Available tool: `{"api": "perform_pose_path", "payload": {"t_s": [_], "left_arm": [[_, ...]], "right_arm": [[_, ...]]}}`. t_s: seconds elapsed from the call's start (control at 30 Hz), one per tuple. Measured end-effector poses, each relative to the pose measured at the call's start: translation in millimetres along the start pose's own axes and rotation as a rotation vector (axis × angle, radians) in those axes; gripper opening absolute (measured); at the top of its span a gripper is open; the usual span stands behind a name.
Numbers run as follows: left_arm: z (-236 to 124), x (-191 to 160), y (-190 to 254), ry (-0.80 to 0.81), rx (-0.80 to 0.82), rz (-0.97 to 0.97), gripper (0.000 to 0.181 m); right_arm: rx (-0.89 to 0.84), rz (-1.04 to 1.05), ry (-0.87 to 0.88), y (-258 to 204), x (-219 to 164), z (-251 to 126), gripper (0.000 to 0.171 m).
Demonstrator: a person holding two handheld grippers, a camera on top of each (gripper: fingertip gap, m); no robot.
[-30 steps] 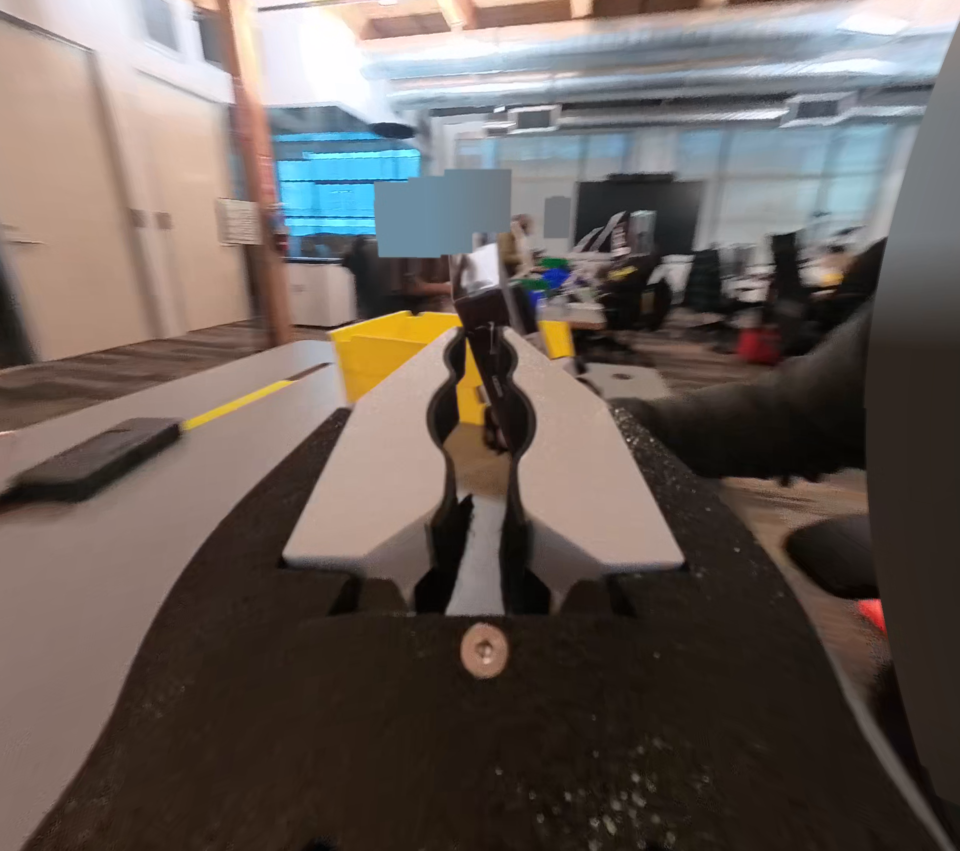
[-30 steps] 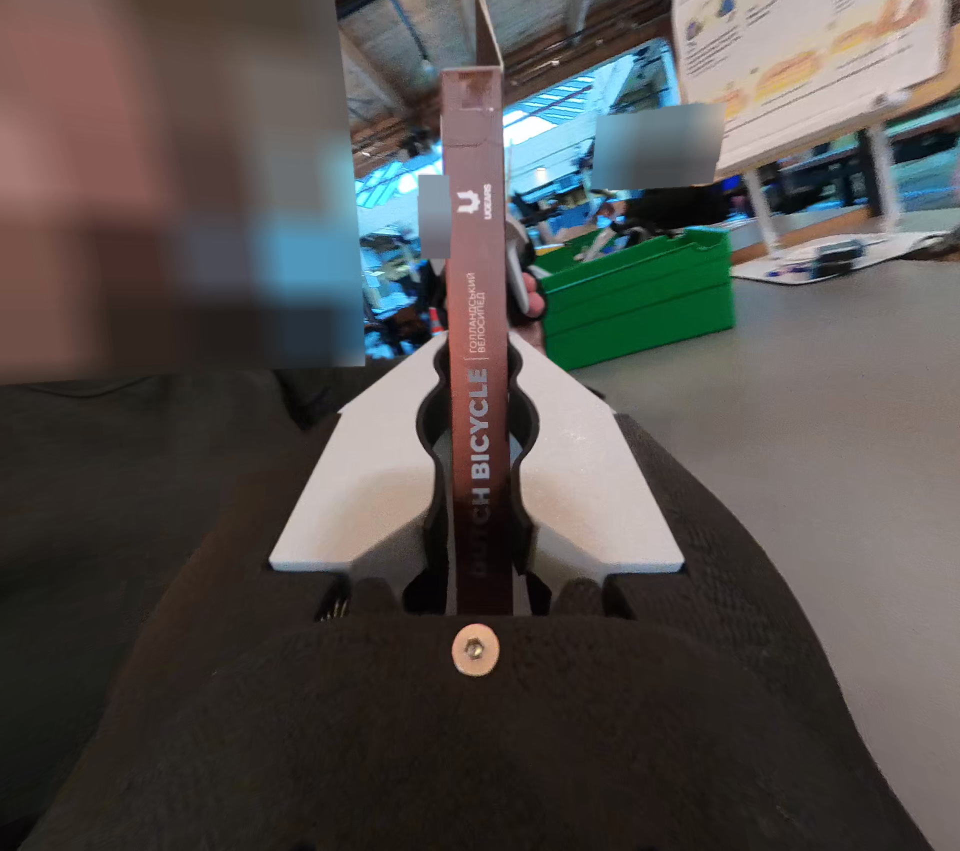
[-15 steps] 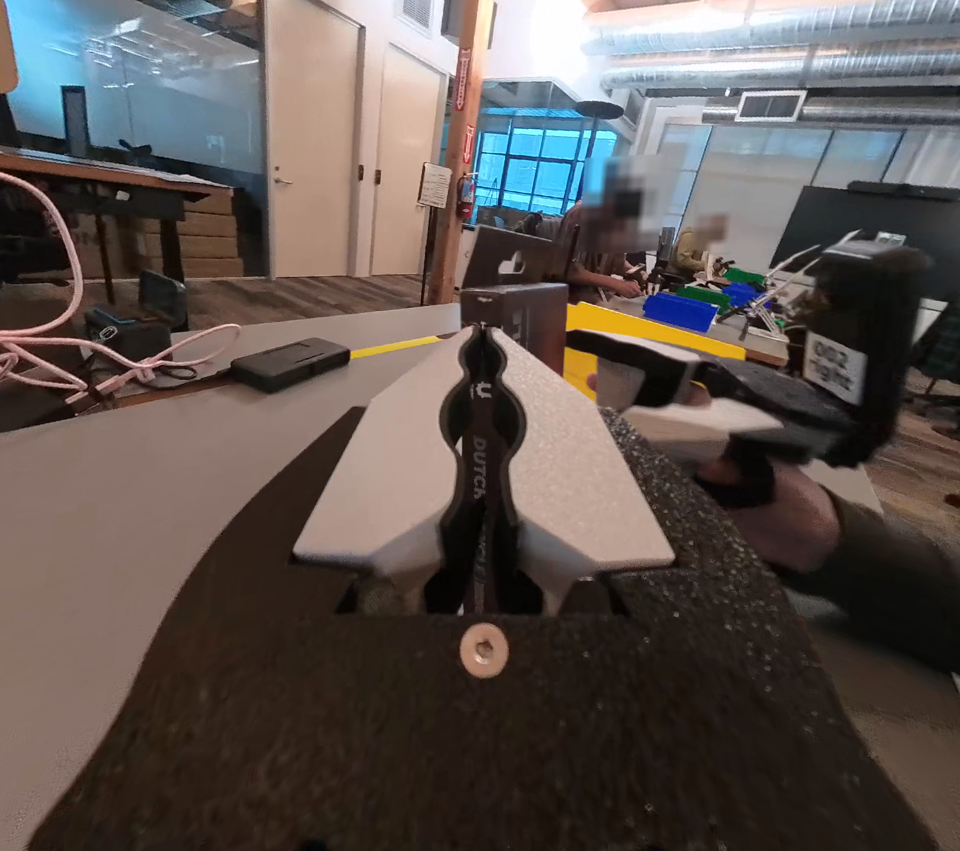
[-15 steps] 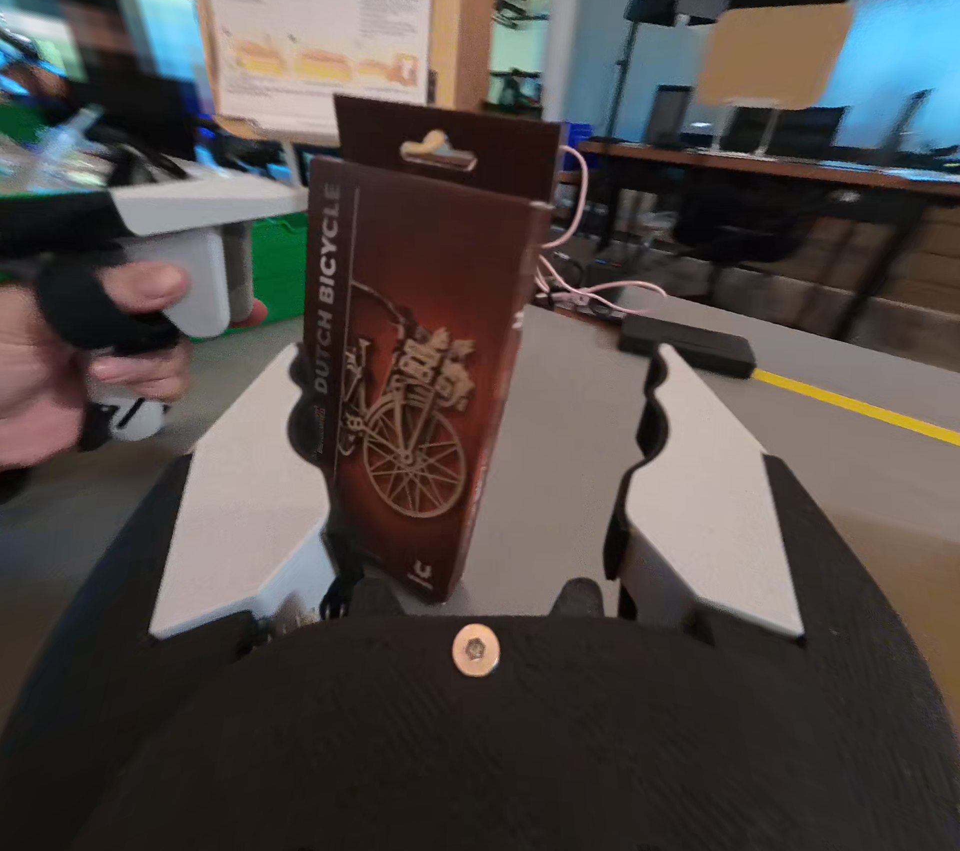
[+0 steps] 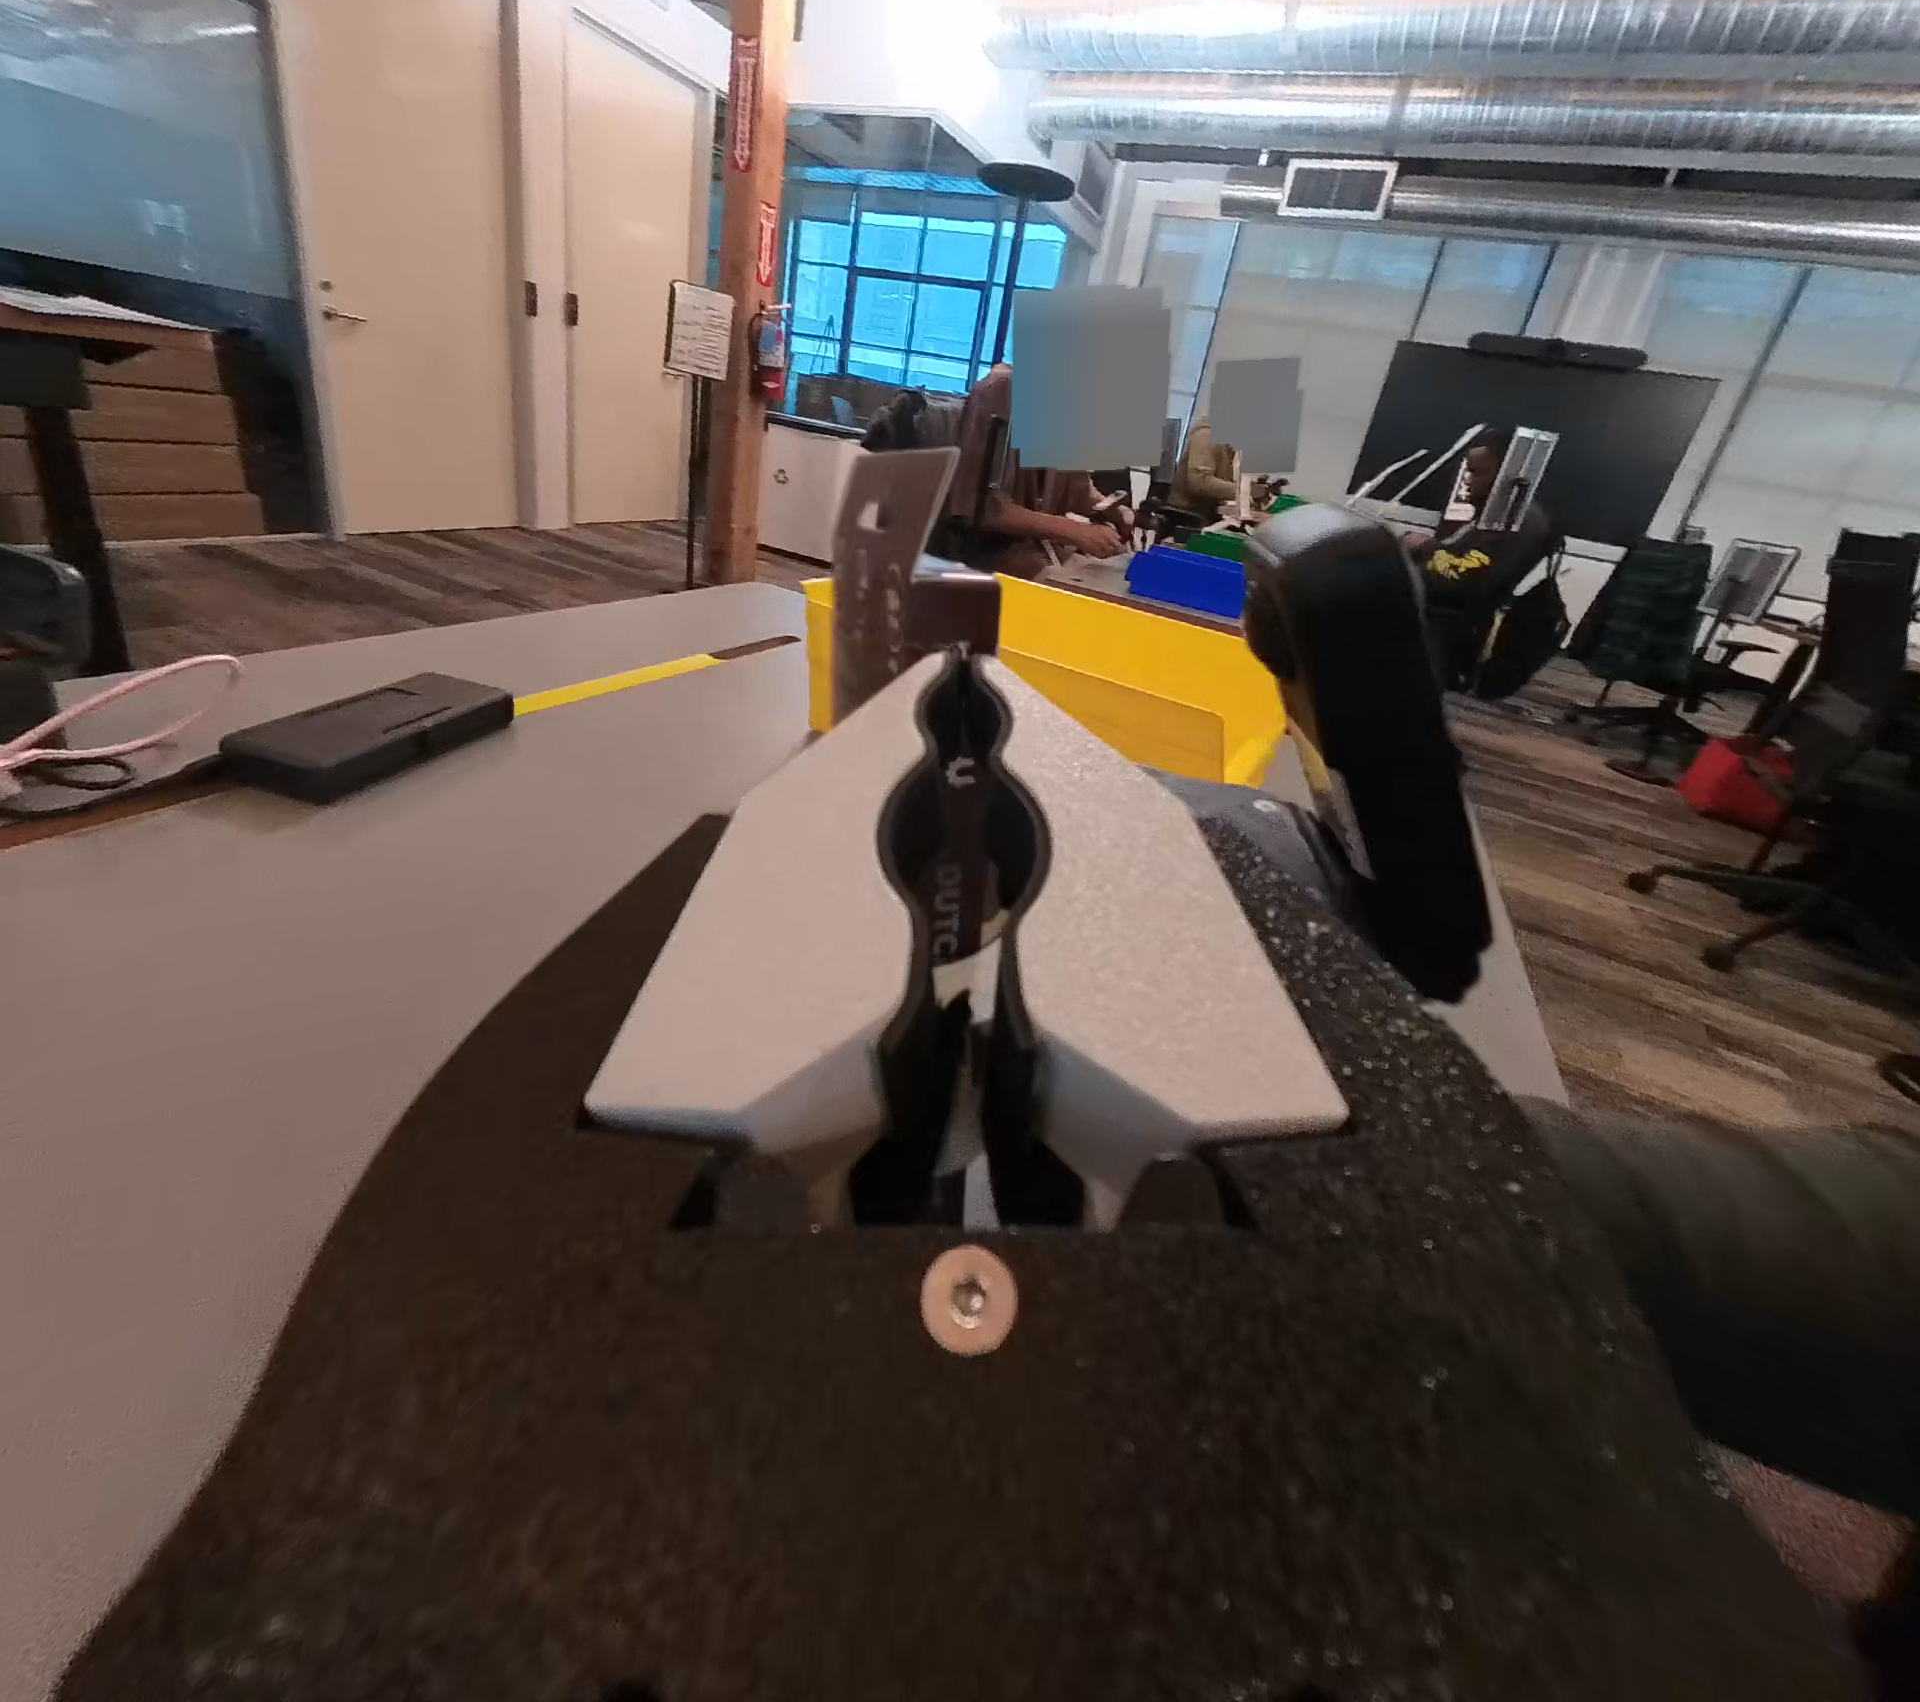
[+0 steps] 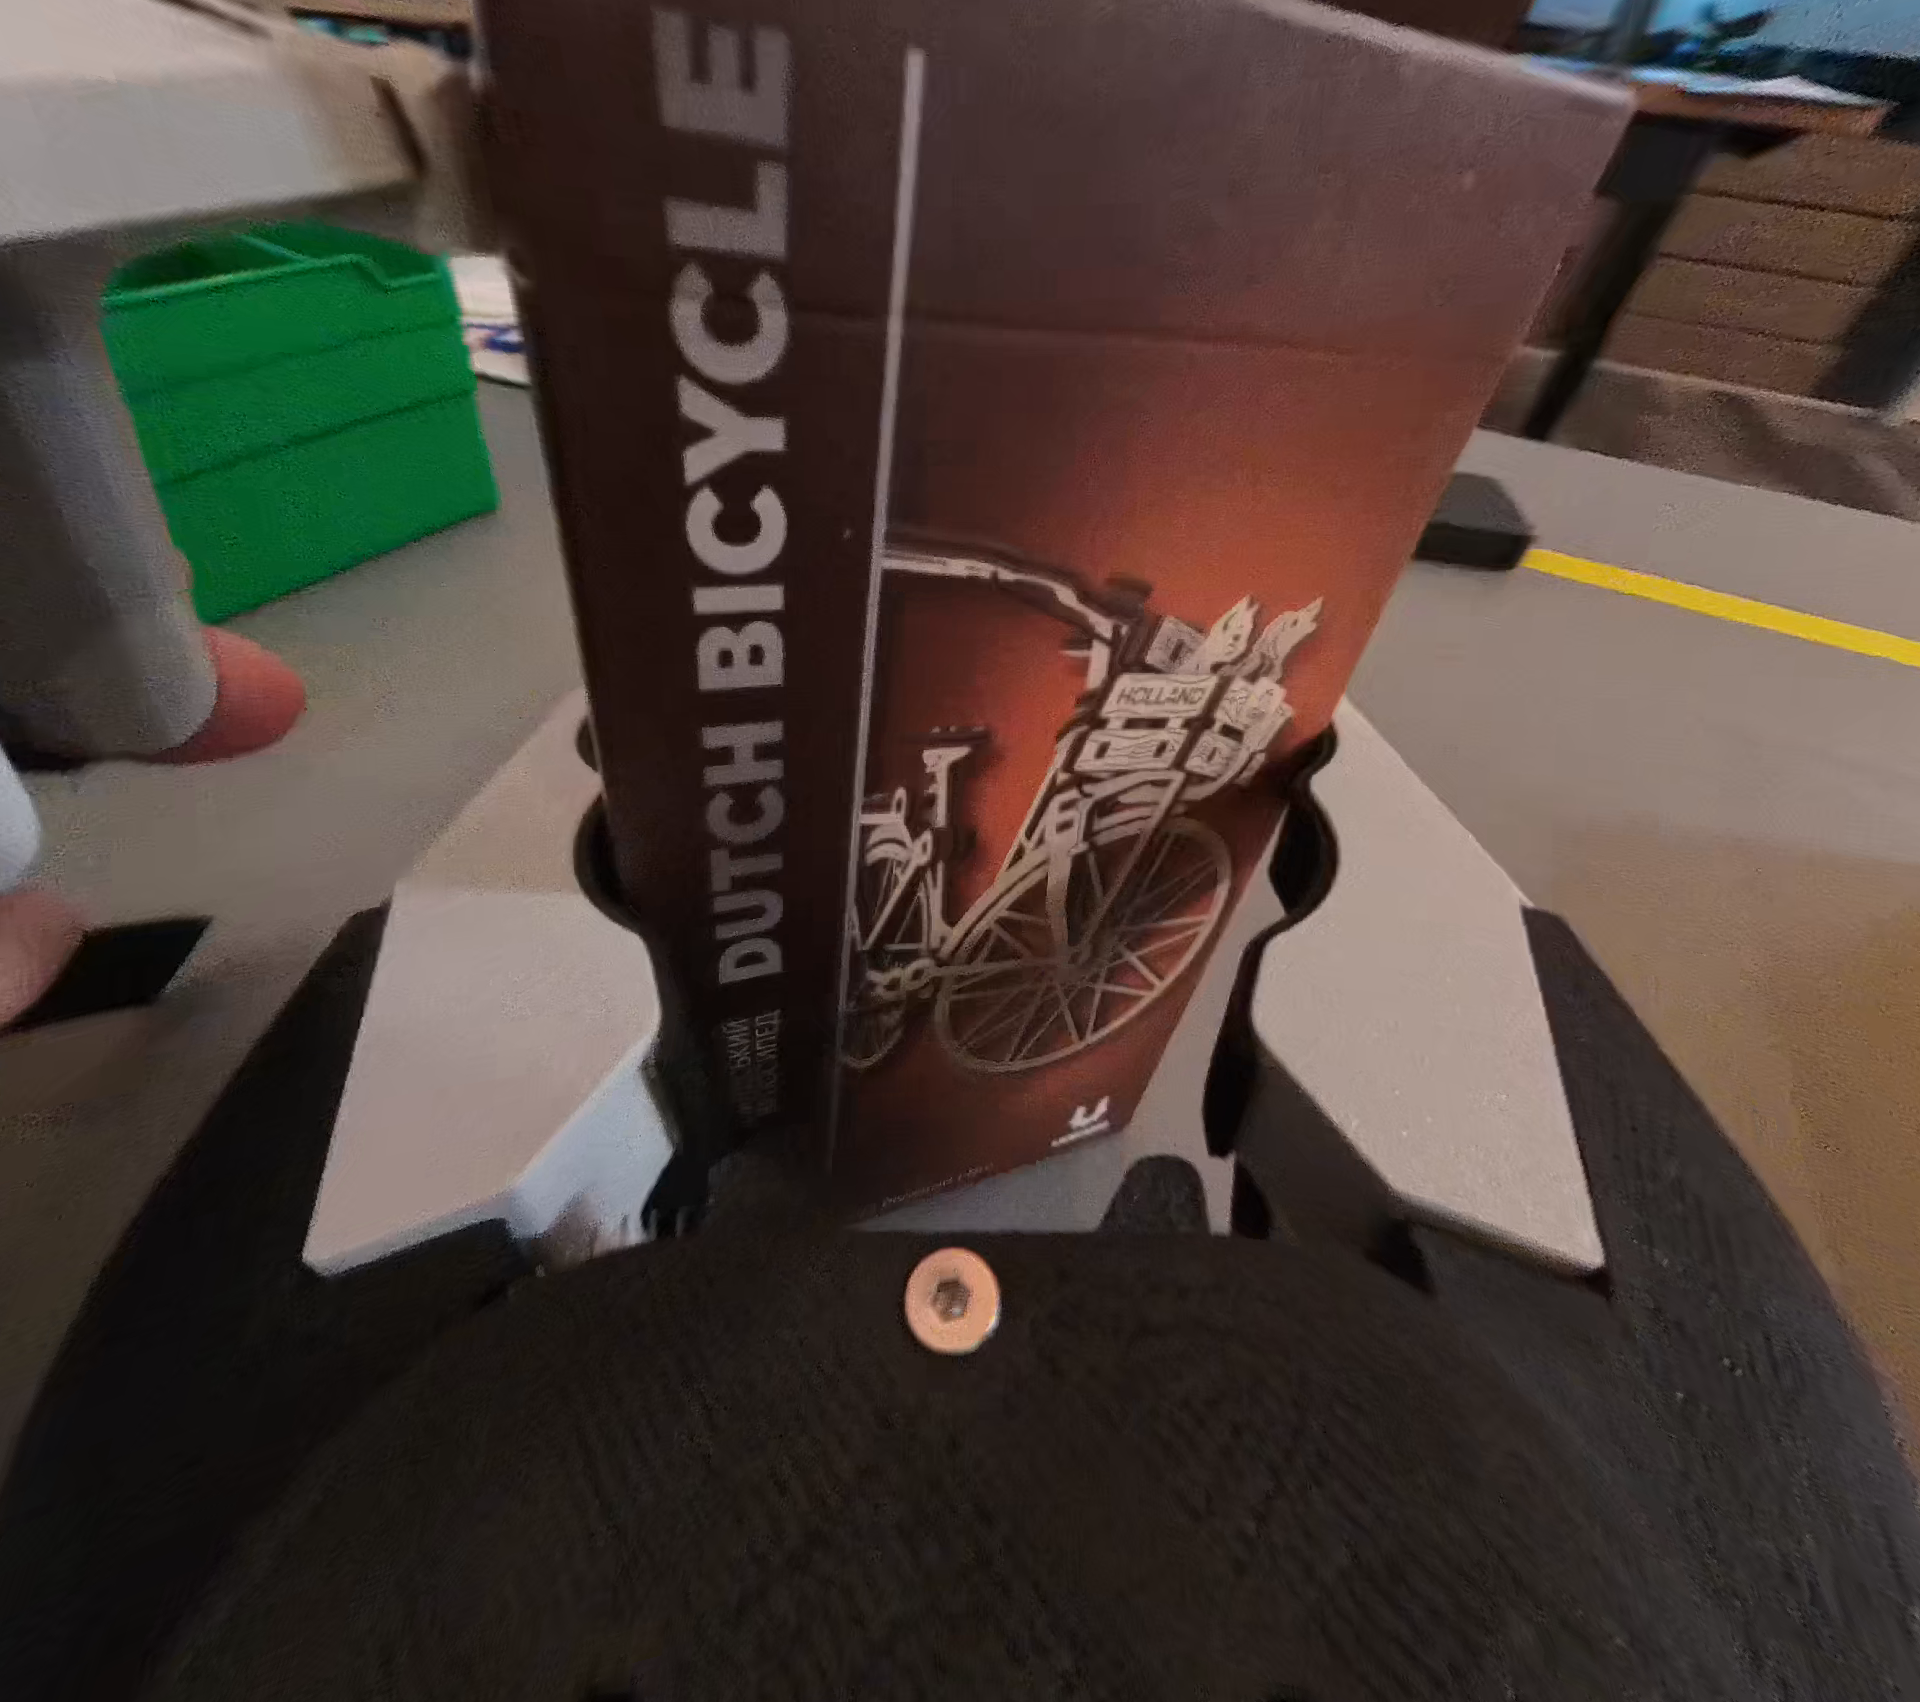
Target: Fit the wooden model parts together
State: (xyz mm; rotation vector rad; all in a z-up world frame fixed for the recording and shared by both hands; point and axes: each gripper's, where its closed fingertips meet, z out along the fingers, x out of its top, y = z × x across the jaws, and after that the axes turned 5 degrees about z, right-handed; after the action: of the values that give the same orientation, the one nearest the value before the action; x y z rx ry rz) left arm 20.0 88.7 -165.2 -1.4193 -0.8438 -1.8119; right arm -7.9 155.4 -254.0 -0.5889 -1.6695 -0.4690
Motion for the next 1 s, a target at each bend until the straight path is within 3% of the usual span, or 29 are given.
{"api": "perform_pose_path", "payload": {"t_s": [0.47, 0.57, 0.73, 1.0], "left_arm": [[-7, -1, -17, -0.073, 0.014, 0.166, 0.000], [-10, 0, -32, -0.070, 0.082, 0.178, 0.000], [-20, -4, -75, -0.065, 0.166, 0.068, 0.000], [-17, -6, -85, -0.066, 0.207, 0.091, 0.000]], "right_arm": [[0.429, -0.028, -0.012, -21, -2, -10, 0.122], [0.521, -0.028, 0.009, -23, -2, -17, 0.121], [0.793, -0.035, 0.055, -43, -4, -46, 0.121], [1.279, 0.276, -0.009, -65, 6, -97, 0.121]]}}
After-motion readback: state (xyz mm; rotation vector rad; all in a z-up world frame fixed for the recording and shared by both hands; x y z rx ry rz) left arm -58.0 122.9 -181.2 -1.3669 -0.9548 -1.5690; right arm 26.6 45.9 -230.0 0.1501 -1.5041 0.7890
